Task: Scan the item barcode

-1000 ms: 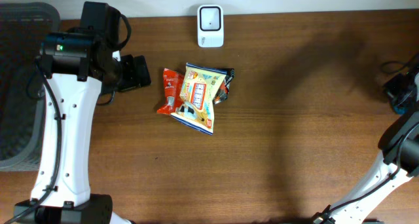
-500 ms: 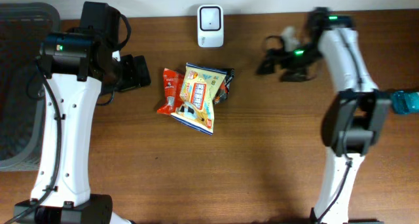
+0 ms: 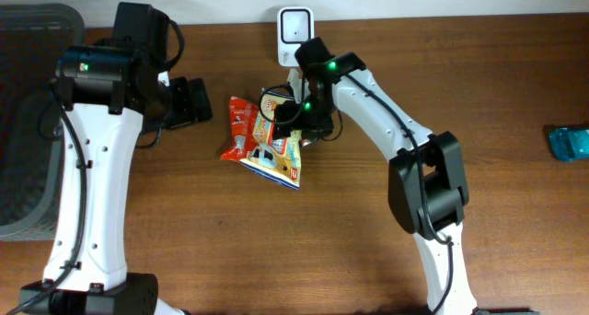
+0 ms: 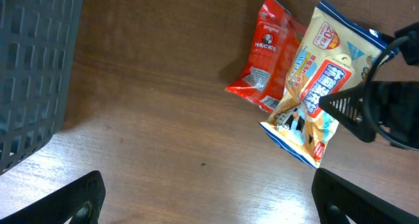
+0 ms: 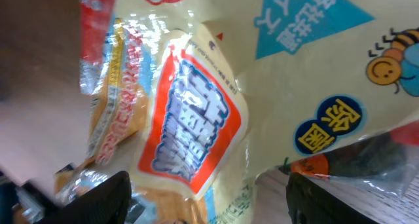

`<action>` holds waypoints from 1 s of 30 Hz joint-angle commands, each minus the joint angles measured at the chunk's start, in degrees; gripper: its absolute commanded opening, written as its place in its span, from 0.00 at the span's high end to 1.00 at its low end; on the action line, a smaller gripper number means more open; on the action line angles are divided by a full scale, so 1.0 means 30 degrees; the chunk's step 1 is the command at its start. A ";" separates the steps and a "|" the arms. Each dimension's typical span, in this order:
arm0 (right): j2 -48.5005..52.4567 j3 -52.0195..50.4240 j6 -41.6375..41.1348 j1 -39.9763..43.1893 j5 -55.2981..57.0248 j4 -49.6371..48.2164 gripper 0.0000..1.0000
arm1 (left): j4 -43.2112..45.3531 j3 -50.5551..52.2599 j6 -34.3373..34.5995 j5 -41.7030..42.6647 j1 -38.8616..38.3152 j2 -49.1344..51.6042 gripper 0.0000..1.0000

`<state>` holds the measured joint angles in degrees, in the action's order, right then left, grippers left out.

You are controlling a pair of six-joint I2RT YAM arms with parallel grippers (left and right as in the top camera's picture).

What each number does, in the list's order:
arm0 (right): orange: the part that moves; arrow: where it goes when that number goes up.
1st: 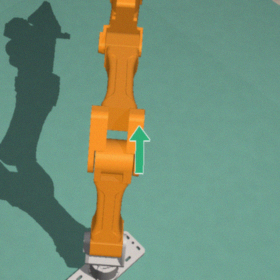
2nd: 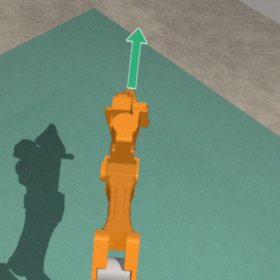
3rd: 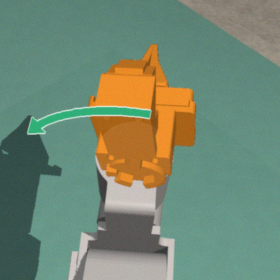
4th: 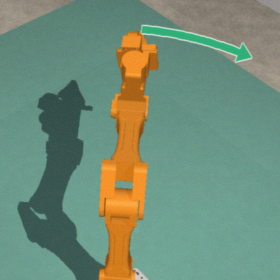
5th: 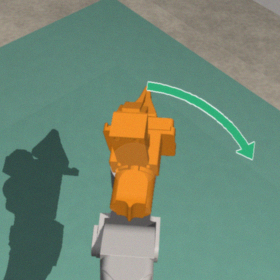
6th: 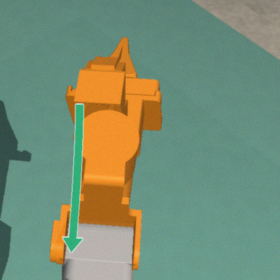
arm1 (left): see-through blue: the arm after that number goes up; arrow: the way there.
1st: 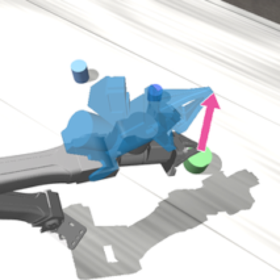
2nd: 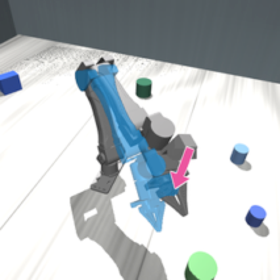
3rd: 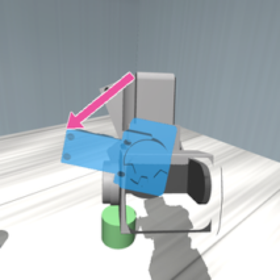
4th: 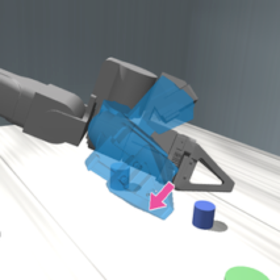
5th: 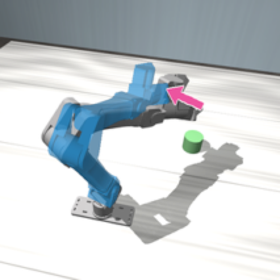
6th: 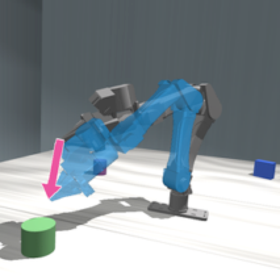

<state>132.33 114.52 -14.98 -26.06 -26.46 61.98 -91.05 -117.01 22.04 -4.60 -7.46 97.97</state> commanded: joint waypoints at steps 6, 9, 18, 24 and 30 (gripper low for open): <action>-0.0233 -0.0459 -0.2463 -0.1319 0.4670 -0.0109 0.59 | 0.0015 -0.0124 -0.0233 -0.0211 0.0007 -0.0080 0.01; -0.0233 -0.1260 -0.2827 -0.1545 0.5399 -0.0750 0.89 | 0.0015 -0.0124 -0.0233 -0.0211 0.0007 -0.0080 0.01; -0.2404 0.1027 -0.2594 -0.0656 0.7563 0.1494 0.96 | 0.0015 -0.0124 -0.0233 -0.0211 0.0007 -0.0080 0.01; -0.4495 0.1137 -0.2601 0.1377 1.1795 0.5238 0.96 | 0.0015 -0.0124 -0.0233 -0.0211 0.0007 -0.0080 0.01; -0.4393 0.0903 -0.2594 0.4058 1.2050 0.7300 0.86 | 0.0015 -0.0124 -0.0233 -0.0211 0.0007 -0.0080 0.01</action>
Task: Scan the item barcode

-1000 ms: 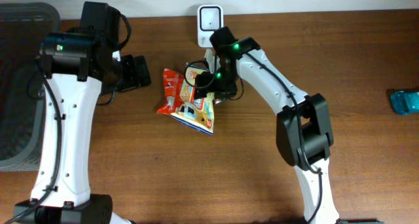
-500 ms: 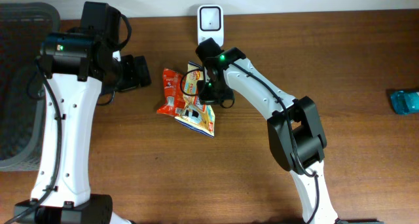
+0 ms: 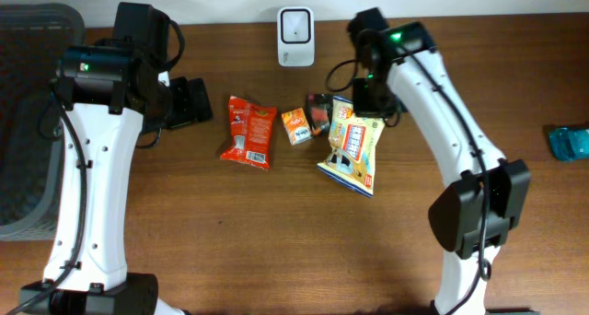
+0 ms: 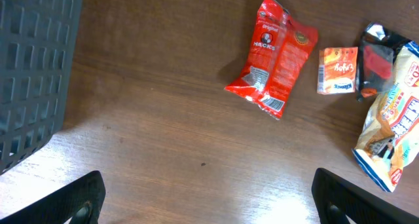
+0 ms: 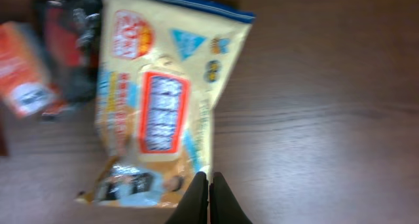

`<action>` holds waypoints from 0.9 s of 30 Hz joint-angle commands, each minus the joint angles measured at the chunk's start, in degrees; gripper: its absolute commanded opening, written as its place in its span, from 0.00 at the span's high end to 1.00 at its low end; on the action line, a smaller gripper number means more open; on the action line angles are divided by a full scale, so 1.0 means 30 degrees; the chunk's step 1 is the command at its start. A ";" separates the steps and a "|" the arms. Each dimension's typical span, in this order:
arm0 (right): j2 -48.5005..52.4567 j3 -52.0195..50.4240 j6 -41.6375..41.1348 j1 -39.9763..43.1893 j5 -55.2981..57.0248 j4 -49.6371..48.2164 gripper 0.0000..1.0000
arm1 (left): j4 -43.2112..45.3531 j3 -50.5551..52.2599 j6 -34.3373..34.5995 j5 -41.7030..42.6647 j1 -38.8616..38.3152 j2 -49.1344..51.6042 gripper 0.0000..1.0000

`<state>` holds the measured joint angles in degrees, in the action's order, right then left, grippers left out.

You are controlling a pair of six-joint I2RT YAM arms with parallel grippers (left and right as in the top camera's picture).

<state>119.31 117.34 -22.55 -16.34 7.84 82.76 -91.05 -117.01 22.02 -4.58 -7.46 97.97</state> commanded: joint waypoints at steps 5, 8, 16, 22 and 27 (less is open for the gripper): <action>0.0036 -0.1435 0.1100 0.0998 -0.1800 -0.0270 0.69 | 0.0022 -0.0124 -0.0226 -0.0226 0.0007 -0.0080 0.01; 0.0036 -0.3490 0.2004 0.0452 -0.2914 -0.1435 0.82 | 0.0015 -0.0124 -0.0226 -0.0219 0.0007 -0.0080 0.01; 0.0036 -0.9843 0.1231 -0.1151 -0.7373 -0.5289 0.88 | 0.0015 -0.0124 -0.0226 -0.0219 0.0007 -0.0080 0.01; 0.0000 -0.8925 0.1384 -0.2688 -0.9114 -0.7308 0.87 | 0.0015 -0.0124 -0.0226 -0.0219 0.0007 -0.0080 0.01; -0.0007 -0.5049 0.2455 -0.1049 -0.5931 -0.4510 0.60 | 0.0015 -0.0124 -0.0226 -0.0219 0.0007 -0.0080 0.01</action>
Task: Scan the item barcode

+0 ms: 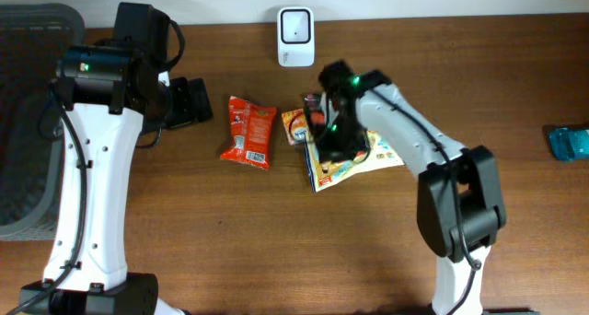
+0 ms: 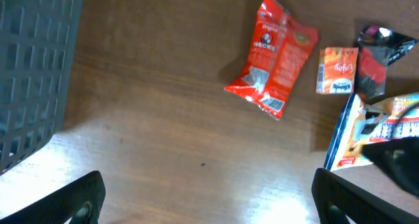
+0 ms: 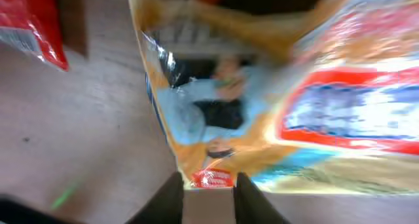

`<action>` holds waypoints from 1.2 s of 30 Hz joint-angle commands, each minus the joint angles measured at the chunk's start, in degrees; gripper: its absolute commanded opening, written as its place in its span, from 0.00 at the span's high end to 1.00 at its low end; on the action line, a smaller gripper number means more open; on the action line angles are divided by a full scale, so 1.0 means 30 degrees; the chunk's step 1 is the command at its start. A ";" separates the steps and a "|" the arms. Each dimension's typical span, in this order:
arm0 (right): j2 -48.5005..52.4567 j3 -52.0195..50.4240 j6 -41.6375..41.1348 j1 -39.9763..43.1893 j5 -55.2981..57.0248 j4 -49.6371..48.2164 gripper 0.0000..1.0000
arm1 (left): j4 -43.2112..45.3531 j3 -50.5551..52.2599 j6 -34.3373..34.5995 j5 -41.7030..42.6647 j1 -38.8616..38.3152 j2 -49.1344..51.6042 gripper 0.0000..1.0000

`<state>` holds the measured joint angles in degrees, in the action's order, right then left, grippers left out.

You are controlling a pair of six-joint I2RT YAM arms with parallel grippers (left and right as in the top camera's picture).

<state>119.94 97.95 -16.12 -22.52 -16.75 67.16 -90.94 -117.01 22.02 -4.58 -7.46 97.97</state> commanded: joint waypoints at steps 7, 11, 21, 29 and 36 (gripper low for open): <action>-0.0175 0.0138 0.0219 0.2674 0.3235 -0.0248 0.84 | -0.0022 -0.0124 -0.0226 -0.0219 0.0007 -0.0080 0.01; -0.0175 -0.2805 -0.0299 0.2616 0.3213 -0.2790 0.89 | -0.0022 -0.0124 -0.0226 -0.0219 0.0007 -0.0080 0.01; -0.1027 0.1443 -0.0780 0.3111 0.4845 0.3621 0.96 | -0.0022 -0.0124 -0.0226 -0.0219 0.0007 -0.0080 0.01; -0.7206 0.2164 -0.0954 0.3162 0.8925 0.6054 0.75 | 0.0138 -0.0175 -0.0372 -0.0714 0.0007 -0.0160 0.01; -0.7635 0.1851 -0.0933 0.4619 1.0681 0.6462 0.01 | 0.0313 -0.0175 -0.0357 0.0131 0.0007 -0.0153 0.01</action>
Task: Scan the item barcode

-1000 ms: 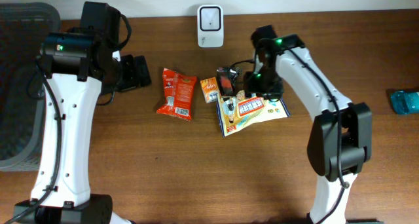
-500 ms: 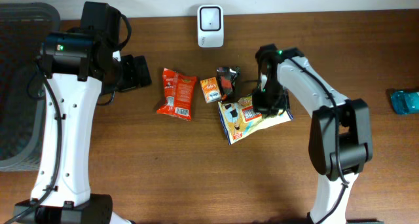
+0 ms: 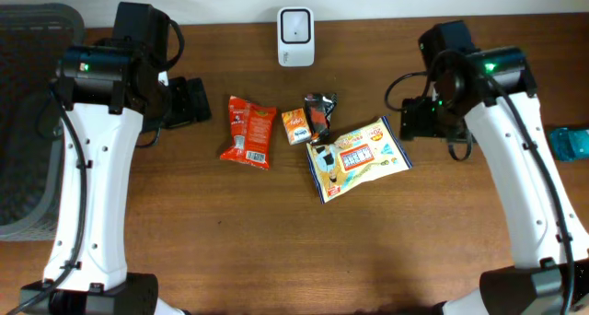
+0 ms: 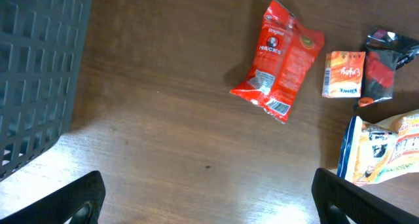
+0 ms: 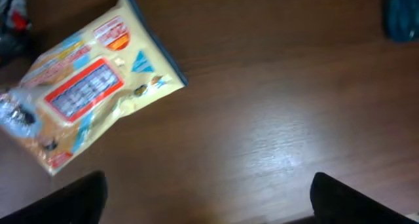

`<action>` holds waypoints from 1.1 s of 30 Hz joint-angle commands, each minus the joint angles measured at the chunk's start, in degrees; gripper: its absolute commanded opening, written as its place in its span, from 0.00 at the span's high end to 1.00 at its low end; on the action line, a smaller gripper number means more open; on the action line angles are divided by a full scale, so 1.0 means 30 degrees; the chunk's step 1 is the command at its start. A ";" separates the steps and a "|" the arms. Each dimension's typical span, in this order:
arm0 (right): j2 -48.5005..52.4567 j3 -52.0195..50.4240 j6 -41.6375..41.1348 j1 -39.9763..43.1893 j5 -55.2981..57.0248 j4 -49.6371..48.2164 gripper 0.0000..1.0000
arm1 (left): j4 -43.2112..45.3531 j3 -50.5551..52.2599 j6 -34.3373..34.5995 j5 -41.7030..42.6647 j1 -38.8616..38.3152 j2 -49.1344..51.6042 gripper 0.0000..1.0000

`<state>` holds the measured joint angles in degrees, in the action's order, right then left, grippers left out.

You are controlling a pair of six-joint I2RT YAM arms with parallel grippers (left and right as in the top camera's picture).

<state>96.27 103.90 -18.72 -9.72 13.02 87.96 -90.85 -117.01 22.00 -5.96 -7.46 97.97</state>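
Observation:
The white barcode scanner (image 3: 294, 37) stands at the table's back edge. In front of it a yellow snack bag (image 3: 357, 158) lies flat, also seen at the upper left of the right wrist view (image 5: 85, 99). My right gripper (image 3: 423, 120) hangs to the right of the bag, open and empty, its fingertips (image 5: 85, 198) spread wide over bare wood. A red snack packet (image 3: 248, 131), a small orange box (image 3: 294, 126) and a black-and-red packet (image 3: 319, 115) lie left of the bag. My left gripper (image 3: 189, 101) is open and empty, left of the red packet (image 4: 280, 60).
A dark grey basket (image 3: 28, 122) fills the far left. A teal object (image 3: 571, 142) sits at the right edge of the table. Bare wood runs along the front of the table.
The yellow bag was gripped at its edge by my right gripper beside the small items. Now it lies flat on the table and the right gripper is open, well to its right. The left arm barely moved.
My right gripper first held the yellow bag by the scanner, over the other packets. Then the bag hung from it, right of the orange box. Then the bag was low beside the small items. Now it lies released on the table.

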 commanded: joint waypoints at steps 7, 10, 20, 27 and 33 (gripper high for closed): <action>0.0291 -0.2164 -0.0066 0.0393 0.0379 -0.3650 0.53 | 0.2965 0.1392 -0.0357 0.7082 -0.1173 -0.0007 0.59; 0.0408 -0.3548 -0.0066 0.0415 -0.0685 -0.5727 0.79 | 0.5151 0.4160 -0.0350 0.7169 -0.3585 0.0379 1.00; 0.5231 -0.3920 0.2667 0.2135 -0.8932 -0.7176 0.96 | 1.3296 0.8196 0.1807 0.7286 -0.8969 0.5399 1.00; 0.9763 -0.3920 0.2667 0.2120 -1.0185 -0.8116 0.96 | 1.3180 0.8204 0.1800 0.6047 -0.8772 0.8342 1.00; 1.0367 -0.3920 -0.0255 0.2120 -0.4707 -0.7453 0.96 | 1.0848 0.8182 0.1792 0.0466 -0.7519 0.8298 1.00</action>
<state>125.21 92.71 -13.93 -3.64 -12.53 64.27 -57.01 -92.66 26.87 2.44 -32.34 122.37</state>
